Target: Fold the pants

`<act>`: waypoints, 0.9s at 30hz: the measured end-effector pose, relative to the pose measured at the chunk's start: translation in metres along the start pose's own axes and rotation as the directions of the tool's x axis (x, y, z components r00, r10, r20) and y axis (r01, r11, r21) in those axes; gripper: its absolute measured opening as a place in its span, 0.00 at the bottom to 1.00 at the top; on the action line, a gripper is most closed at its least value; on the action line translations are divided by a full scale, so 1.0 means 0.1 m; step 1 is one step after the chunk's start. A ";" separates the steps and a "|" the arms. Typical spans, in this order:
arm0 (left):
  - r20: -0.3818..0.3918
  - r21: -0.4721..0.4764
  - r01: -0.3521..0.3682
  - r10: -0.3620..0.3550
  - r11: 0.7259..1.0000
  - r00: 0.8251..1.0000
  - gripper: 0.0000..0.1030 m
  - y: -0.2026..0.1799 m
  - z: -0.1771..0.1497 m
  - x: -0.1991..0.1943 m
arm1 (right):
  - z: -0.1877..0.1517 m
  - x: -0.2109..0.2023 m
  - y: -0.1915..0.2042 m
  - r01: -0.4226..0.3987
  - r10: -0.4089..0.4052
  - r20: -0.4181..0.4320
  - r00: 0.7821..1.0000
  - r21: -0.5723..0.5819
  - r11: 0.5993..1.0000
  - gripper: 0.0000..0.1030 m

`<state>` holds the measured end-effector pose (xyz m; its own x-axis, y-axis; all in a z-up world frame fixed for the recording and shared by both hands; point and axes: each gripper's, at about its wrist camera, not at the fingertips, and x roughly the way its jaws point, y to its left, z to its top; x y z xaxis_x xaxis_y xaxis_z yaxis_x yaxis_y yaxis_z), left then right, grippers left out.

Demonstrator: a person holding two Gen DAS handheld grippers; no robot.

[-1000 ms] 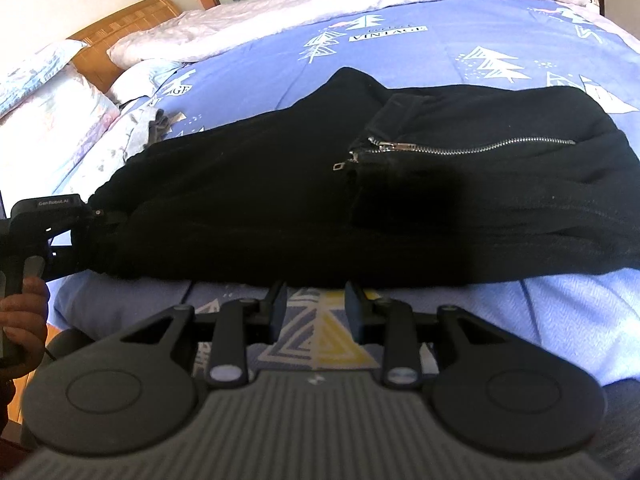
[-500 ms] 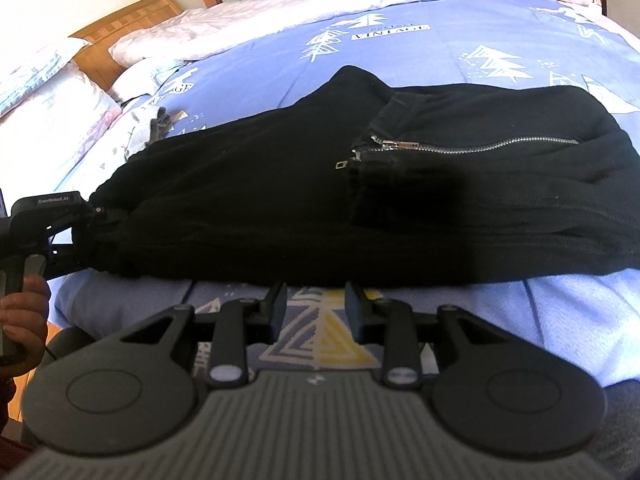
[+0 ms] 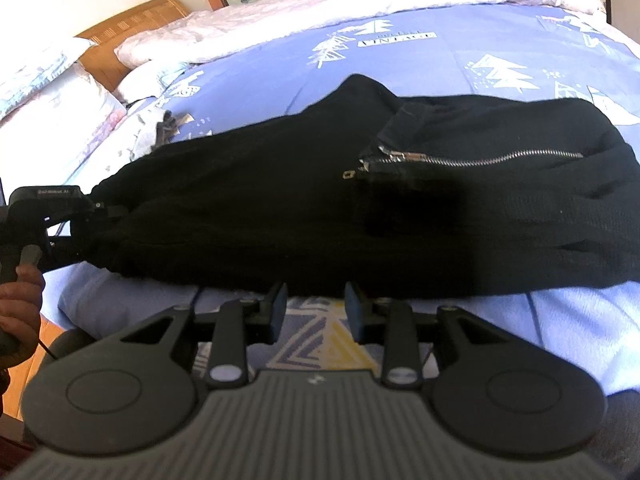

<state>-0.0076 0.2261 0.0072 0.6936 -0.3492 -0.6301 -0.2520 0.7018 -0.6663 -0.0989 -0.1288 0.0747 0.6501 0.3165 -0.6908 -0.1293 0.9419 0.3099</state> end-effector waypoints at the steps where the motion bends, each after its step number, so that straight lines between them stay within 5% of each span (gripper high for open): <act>1: 0.011 0.019 0.007 -0.007 1.000 1.000 0.24 -0.07 0.01 -0.04 | 0.00 0.00 0.00 -0.006 0.006 0.003 1.000 0.000 1.000 0.34; 9: 0.067 0.248 -0.024 0.007 0.968 0.998 0.23 -0.87 0.05 -0.11 | 0.08 -0.07 0.04 -0.044 0.046 0.053 0.998 -0.035 0.998 0.34; 14: 0.057 0.483 -0.018 -0.010 0.876 0.998 0.22 -1.73 -0.11 0.09 | 0.04 -0.15 -0.11 -0.023 0.023 0.083 0.996 0.002 1.000 0.34; 19: -0.045 0.706 0.078 -0.065 0.704 0.997 0.20 -2.71 -0.65 0.49 | 0.05 -0.40 -0.54 0.046 -0.058 0.136 0.989 0.093 0.995 0.34; 22: -0.162 0.799 0.181 -0.084 0.573 0.983 0.27 -3.19 -1.22 0.73 | 0.03 -0.61 -0.85 0.090 -0.118 0.176 0.977 0.158 0.983 0.34; 25: -0.241 0.873 0.221 -0.010 0.434 0.971 0.48 -3.38 -1.83 0.97 | -0.02 -0.75 -1.15 0.123 -0.171 0.190 0.967 0.242 0.962 0.35; 27: -0.263 0.888 0.225 0.043 0.401 0.964 0.47 -3.33 -2.00 1.05 | -0.09 -0.78 -1.34 0.127 -0.191 0.184 0.964 0.310 0.942 0.35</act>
<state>0.0143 -0.1683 0.0837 0.4799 -0.4700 -0.7408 0.6541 0.7544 -0.0548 -0.1387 -0.2787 0.0811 0.7896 0.1050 -0.6046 0.1925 0.8931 0.4065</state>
